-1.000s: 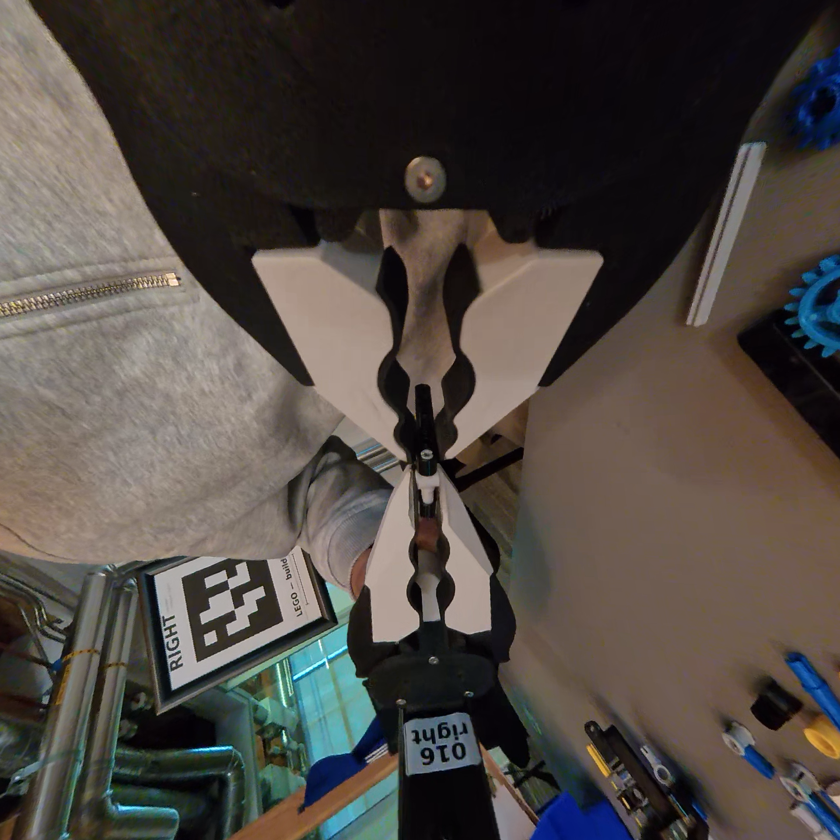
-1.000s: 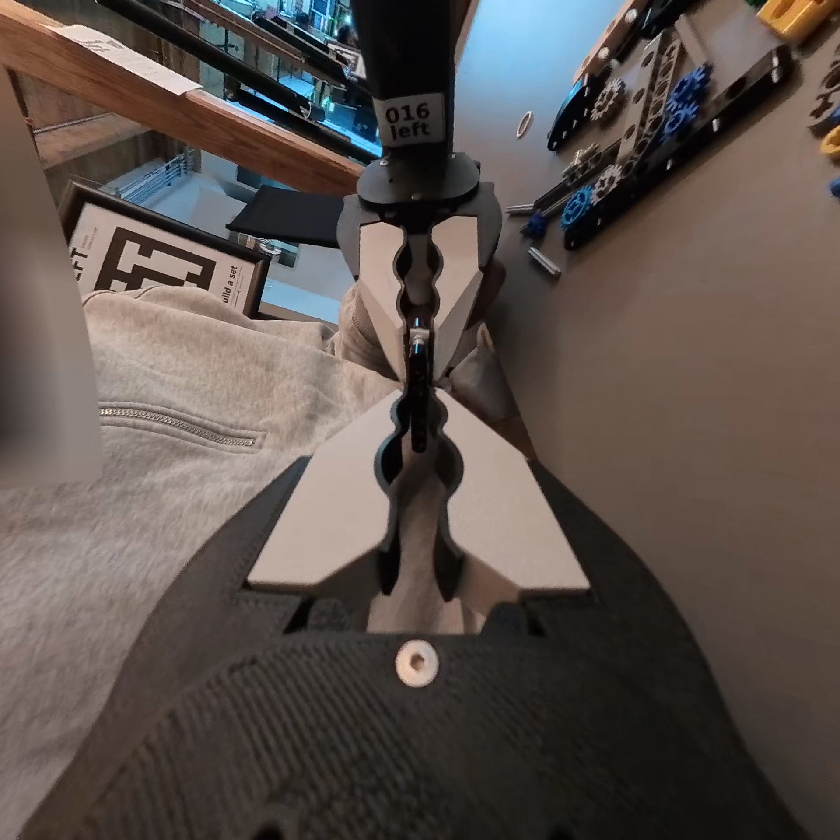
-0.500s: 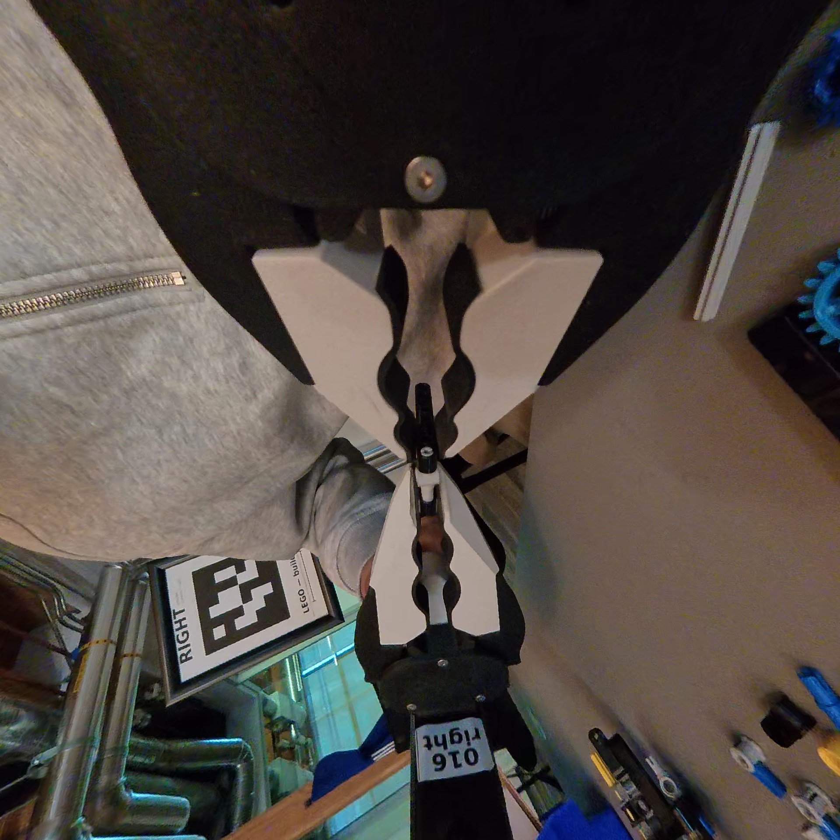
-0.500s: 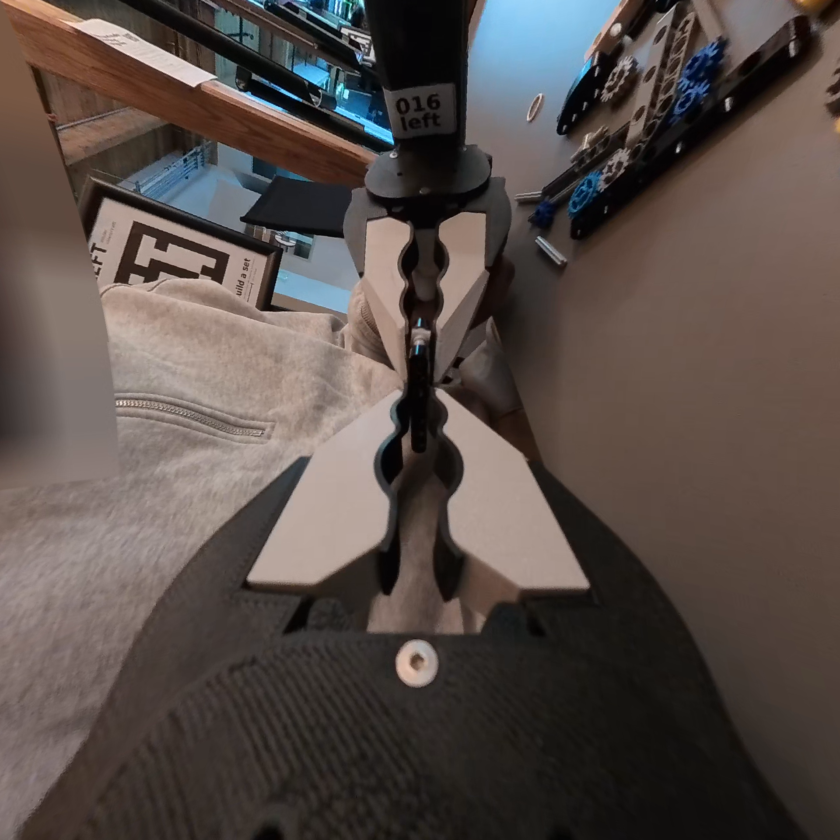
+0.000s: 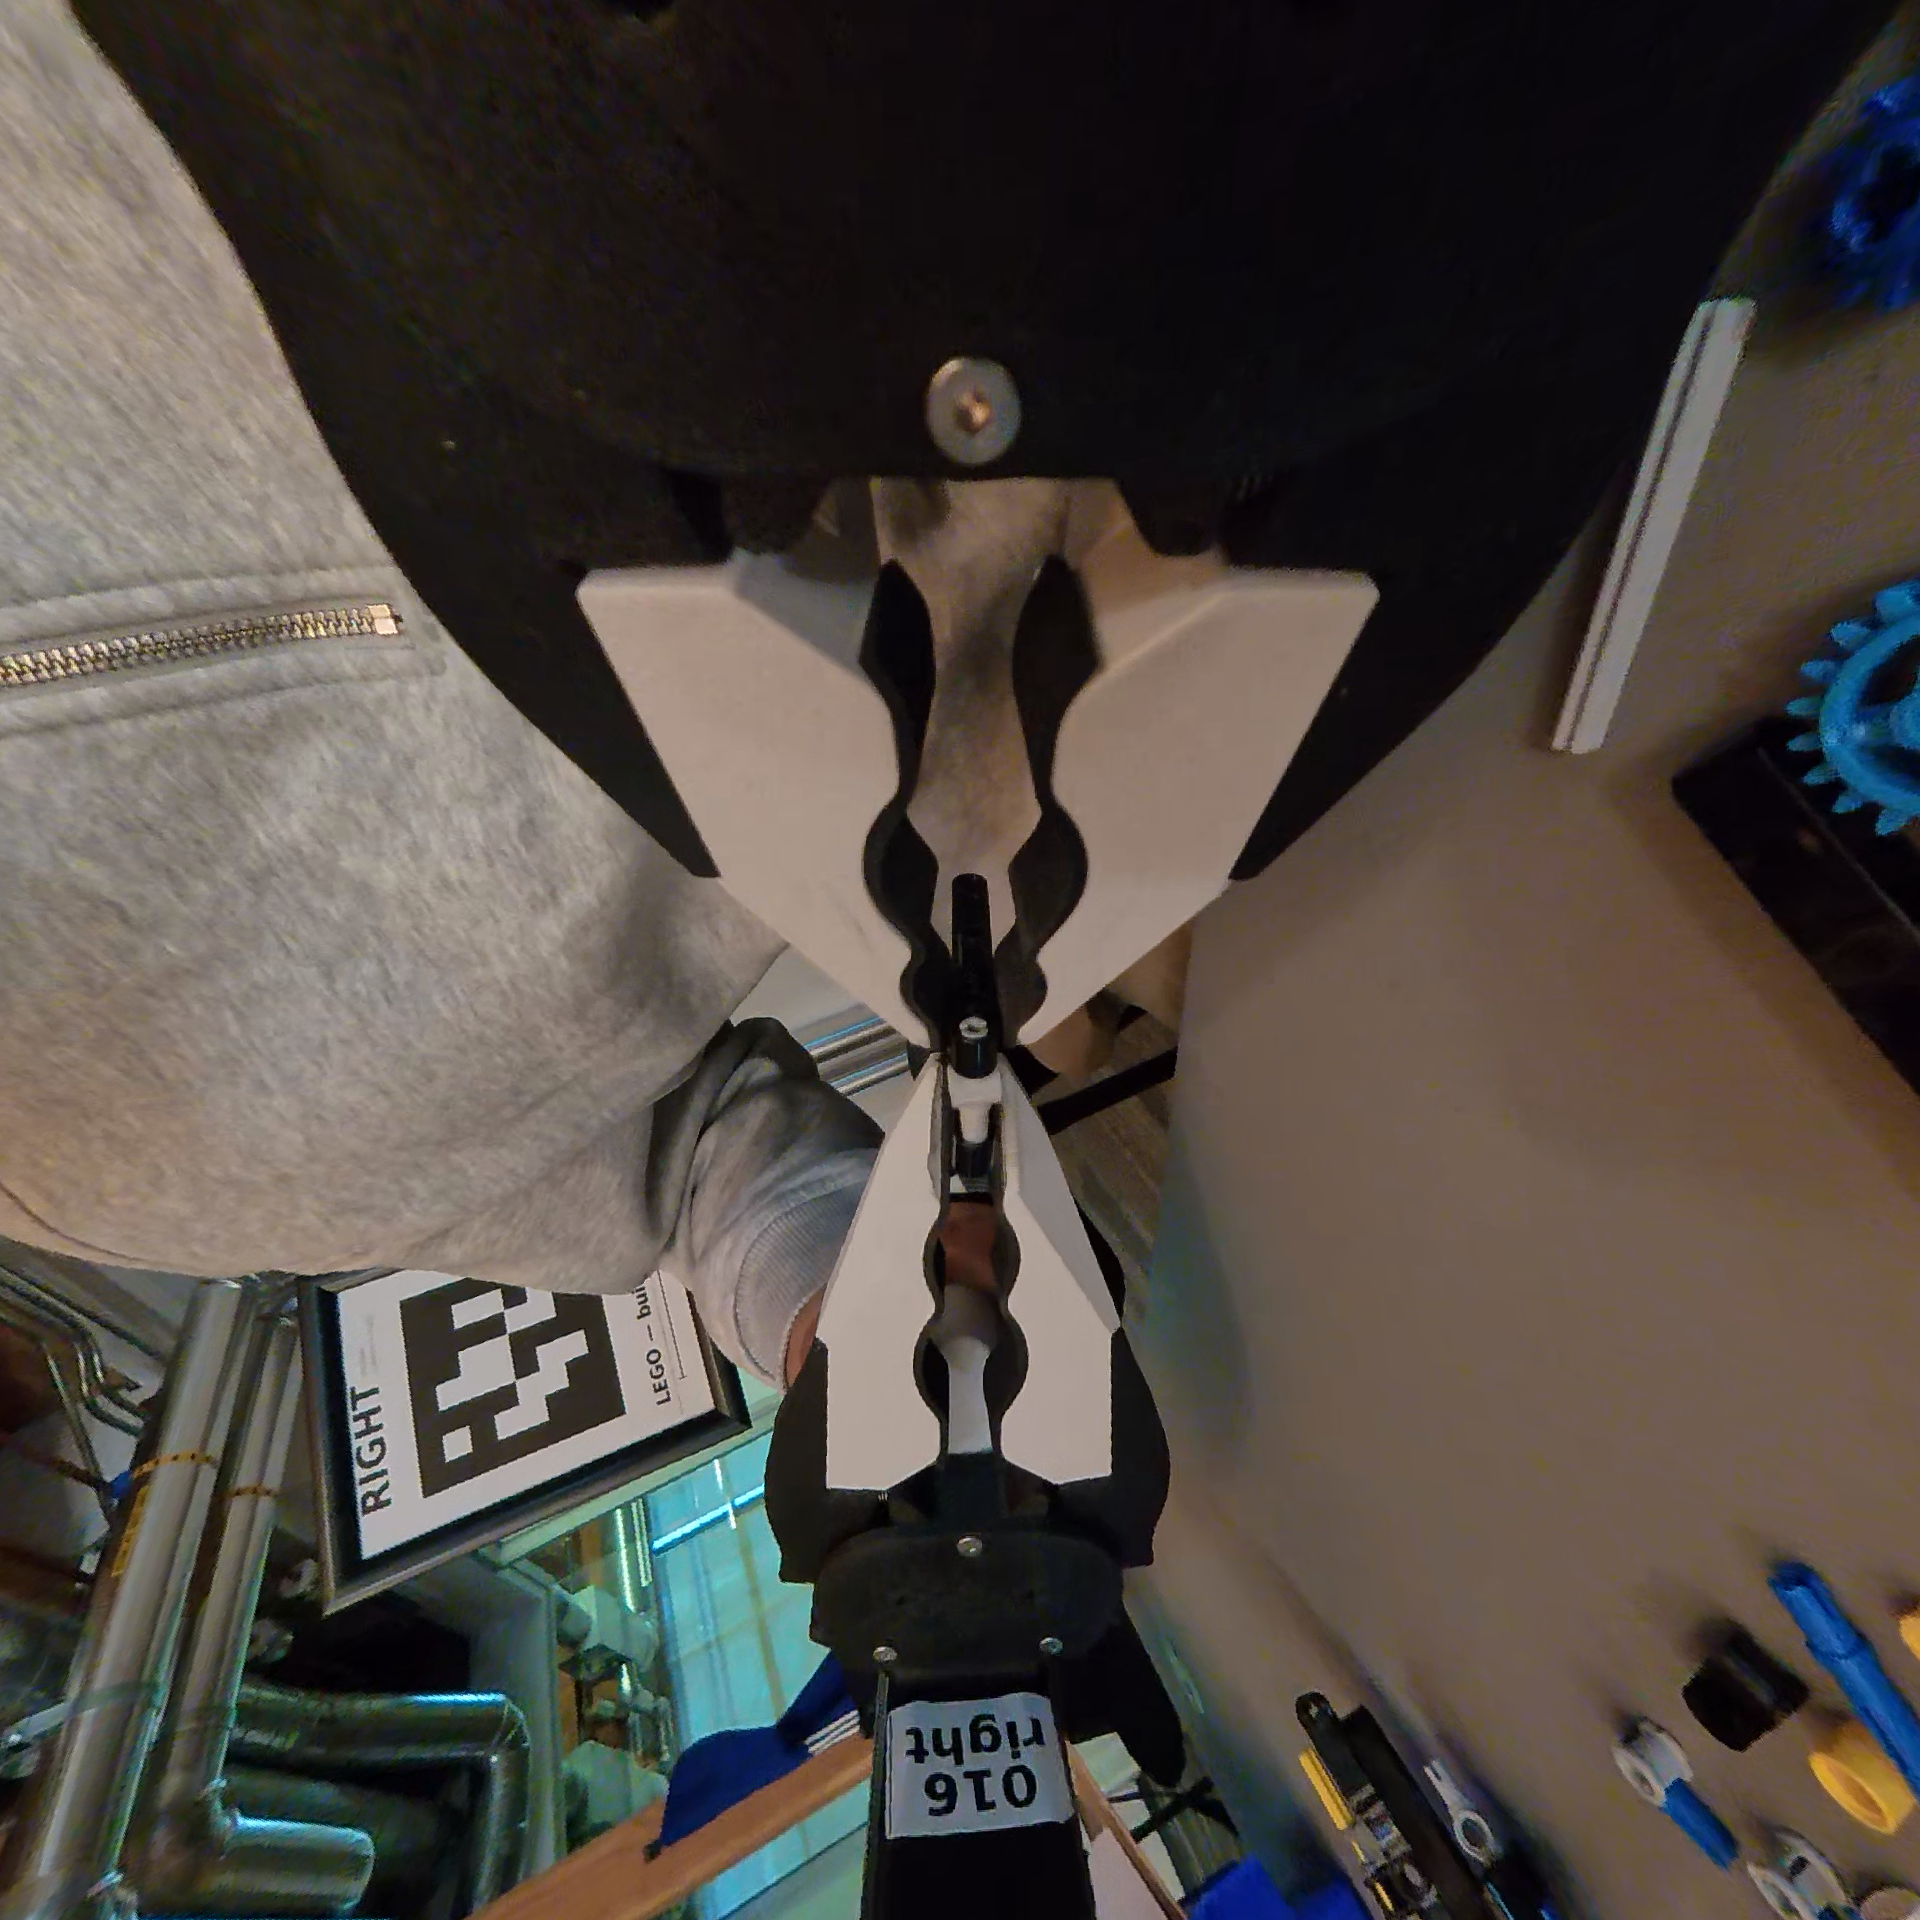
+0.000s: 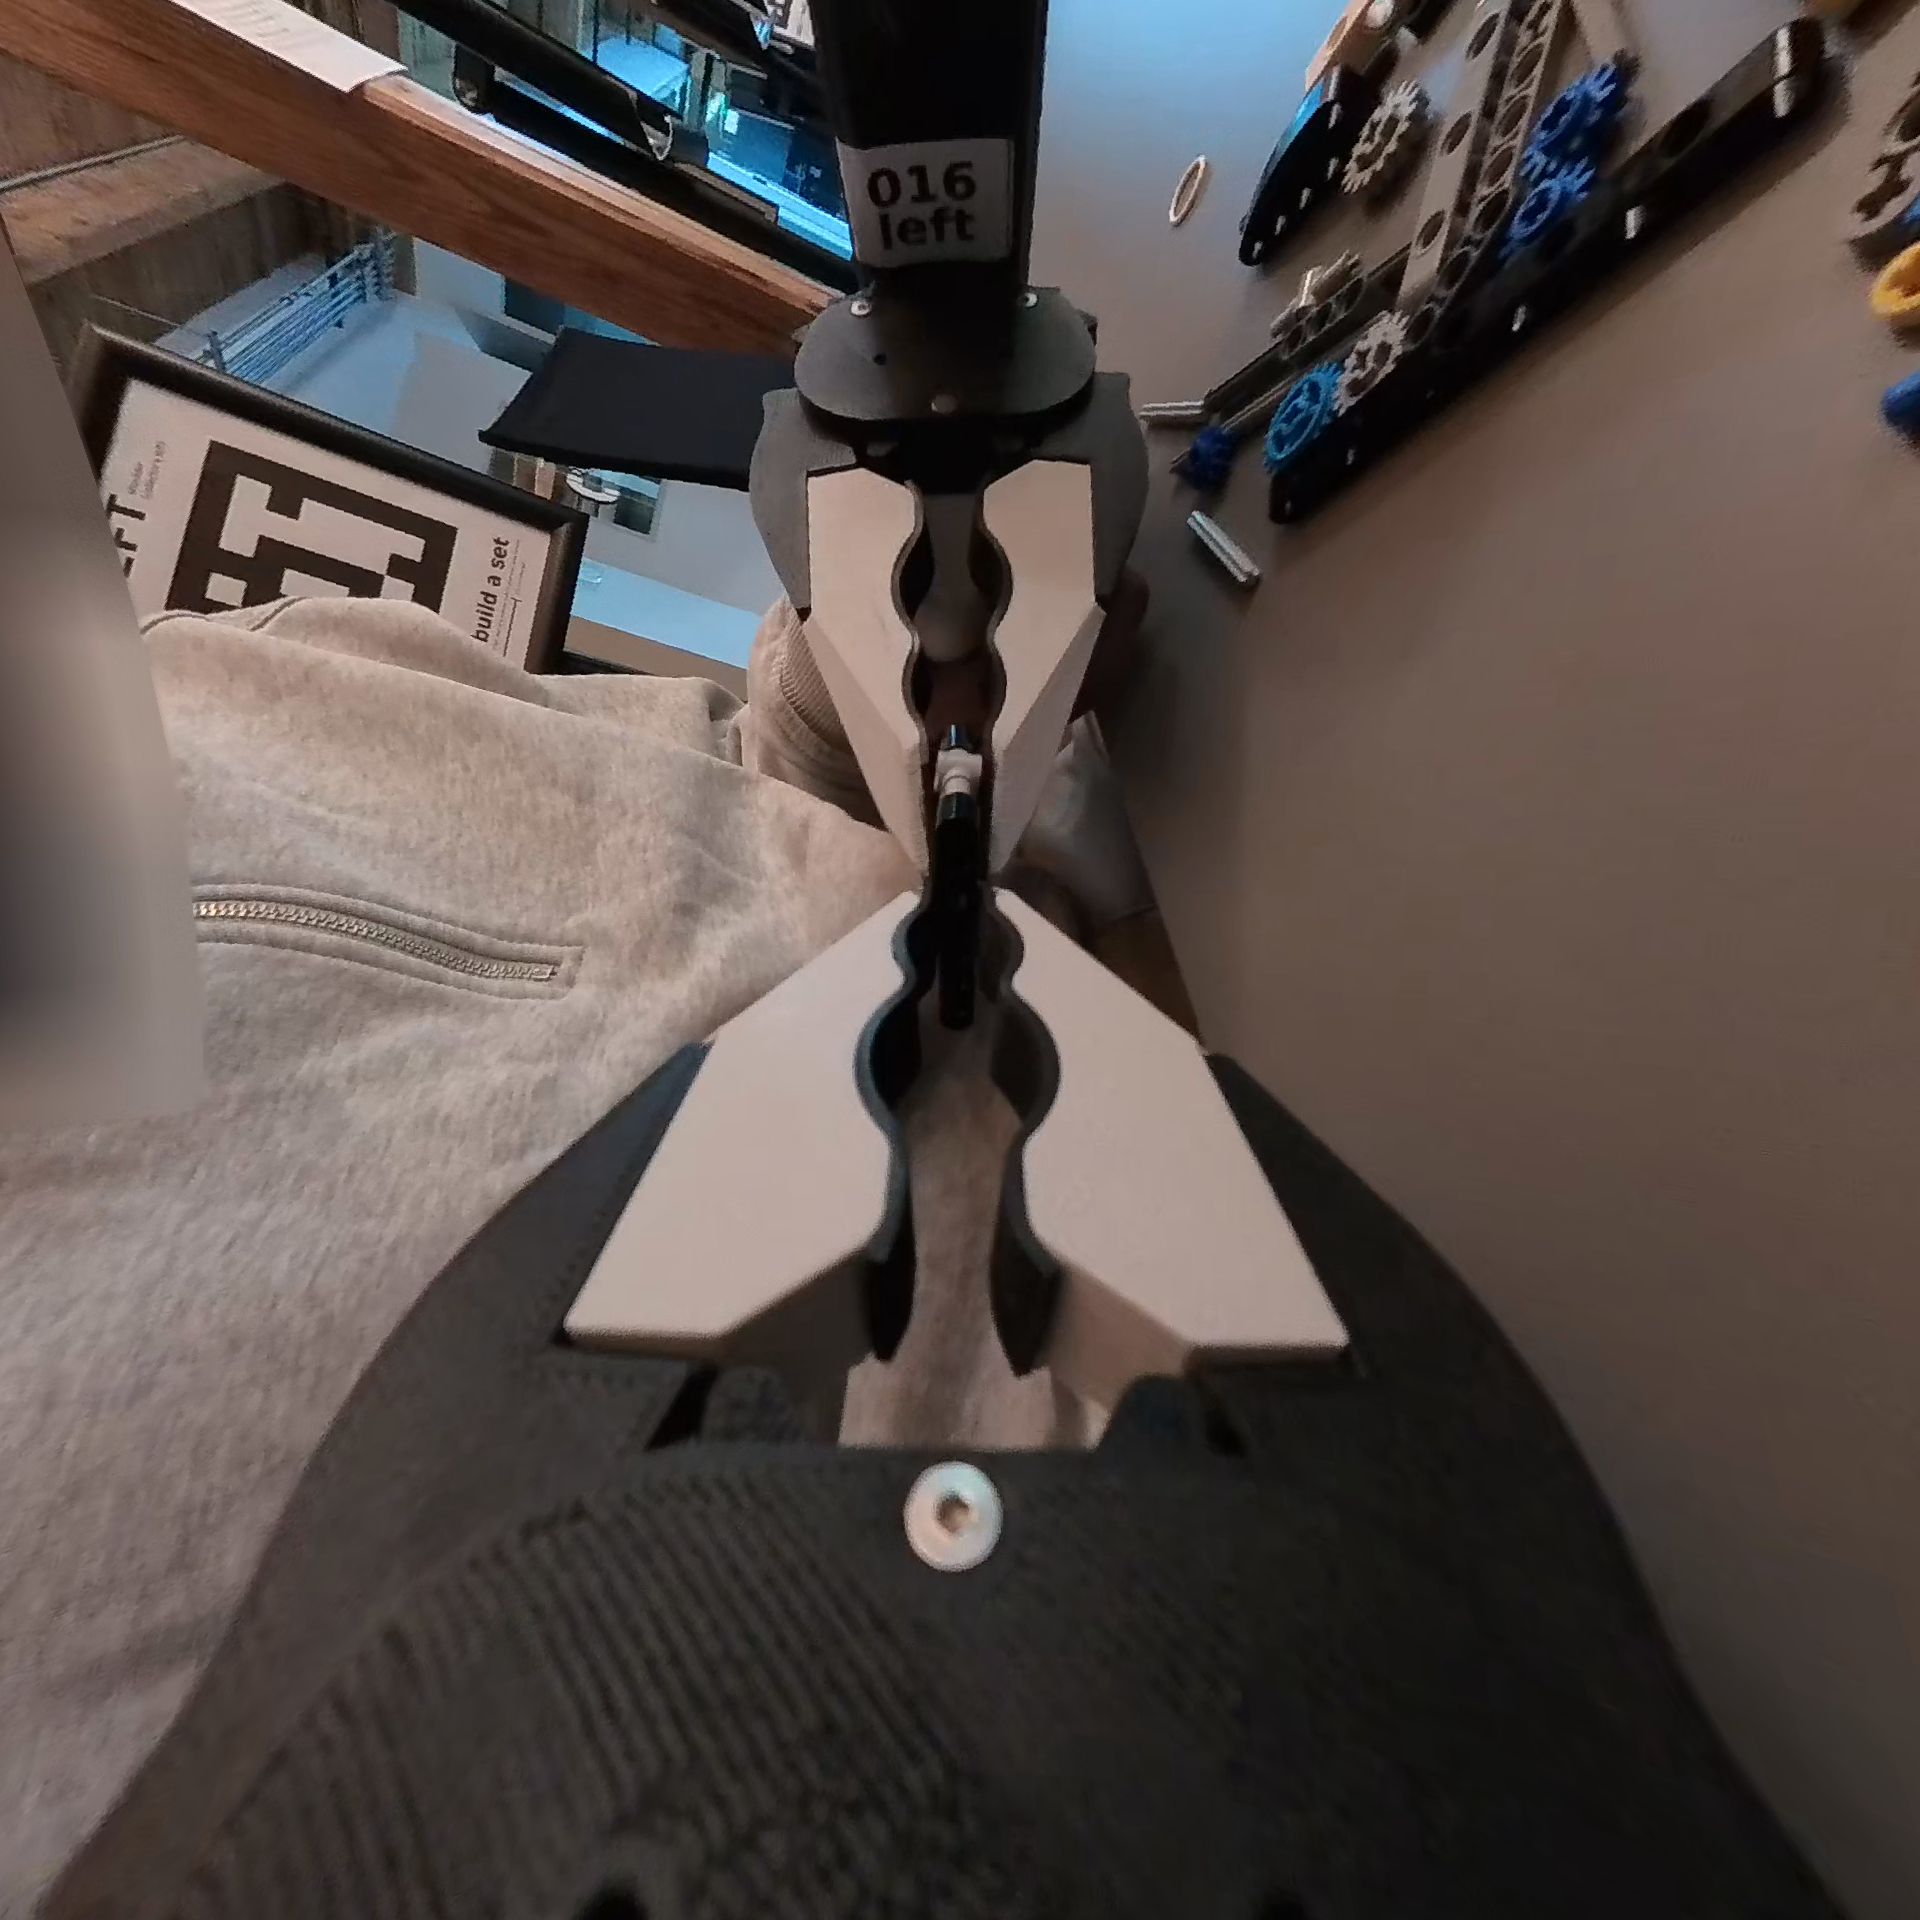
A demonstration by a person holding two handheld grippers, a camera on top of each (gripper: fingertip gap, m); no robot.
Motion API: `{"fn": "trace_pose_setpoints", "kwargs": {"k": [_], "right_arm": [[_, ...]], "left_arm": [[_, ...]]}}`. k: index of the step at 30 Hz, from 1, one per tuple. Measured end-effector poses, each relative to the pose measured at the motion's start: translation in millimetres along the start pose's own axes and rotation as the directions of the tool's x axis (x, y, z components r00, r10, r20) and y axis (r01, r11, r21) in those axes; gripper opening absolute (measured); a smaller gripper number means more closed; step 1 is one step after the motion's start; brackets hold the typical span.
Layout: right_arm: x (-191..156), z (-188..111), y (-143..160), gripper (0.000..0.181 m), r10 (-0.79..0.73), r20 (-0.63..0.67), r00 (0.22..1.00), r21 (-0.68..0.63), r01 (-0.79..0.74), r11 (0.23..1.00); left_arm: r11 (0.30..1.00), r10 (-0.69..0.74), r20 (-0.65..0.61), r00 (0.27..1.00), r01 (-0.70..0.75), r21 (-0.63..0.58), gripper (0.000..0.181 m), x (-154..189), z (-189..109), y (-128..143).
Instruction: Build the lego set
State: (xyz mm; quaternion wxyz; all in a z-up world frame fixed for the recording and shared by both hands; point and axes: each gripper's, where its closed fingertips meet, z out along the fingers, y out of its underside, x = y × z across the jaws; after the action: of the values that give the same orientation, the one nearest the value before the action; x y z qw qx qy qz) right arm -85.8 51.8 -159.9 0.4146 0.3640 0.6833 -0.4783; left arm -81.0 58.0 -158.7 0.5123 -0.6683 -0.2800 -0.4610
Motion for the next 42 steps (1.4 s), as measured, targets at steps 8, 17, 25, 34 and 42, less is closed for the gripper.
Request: {"fn": "trace_pose_setpoints", "kwargs": {"k": [8,17,25,34,42], "right_arm": [[-1,0,-3,0.003,0.007,0.033,0.999,0.035,-0.008,0.999],[-1,0,-5,0.004,0.019,0.078,0.997,0.094,-0.026,0.995],[0,0,-7,0.004,0.022,0.11,0.994,0.146,-0.038,0.989],[-4,-5,-26,0.004,-0.05,0.045,0.998,0.257,0.037,0.966],[-5,-6,-41,0.005,-0.102,0.02,0.995,0.326,0.09,0.941]], "left_arm": [[1.0,-0.006,-0.01,1.0,0.006,0.016,0.006,1,-2,-3],[1.0,-0.003,-0.012,1.0,0.003,0.022,0.006,1,-2,-3],[0.999,-0.005,-0.01,1.0,0.005,0.032,0.006,0,-2,-5],[0.99,0.012,0.005,1.0,-0.013,0.142,0.007,3,-10,-21],[0.966,0.075,0.044,0.996,-0.083,0.246,0.007,4,-18,-35]]}}
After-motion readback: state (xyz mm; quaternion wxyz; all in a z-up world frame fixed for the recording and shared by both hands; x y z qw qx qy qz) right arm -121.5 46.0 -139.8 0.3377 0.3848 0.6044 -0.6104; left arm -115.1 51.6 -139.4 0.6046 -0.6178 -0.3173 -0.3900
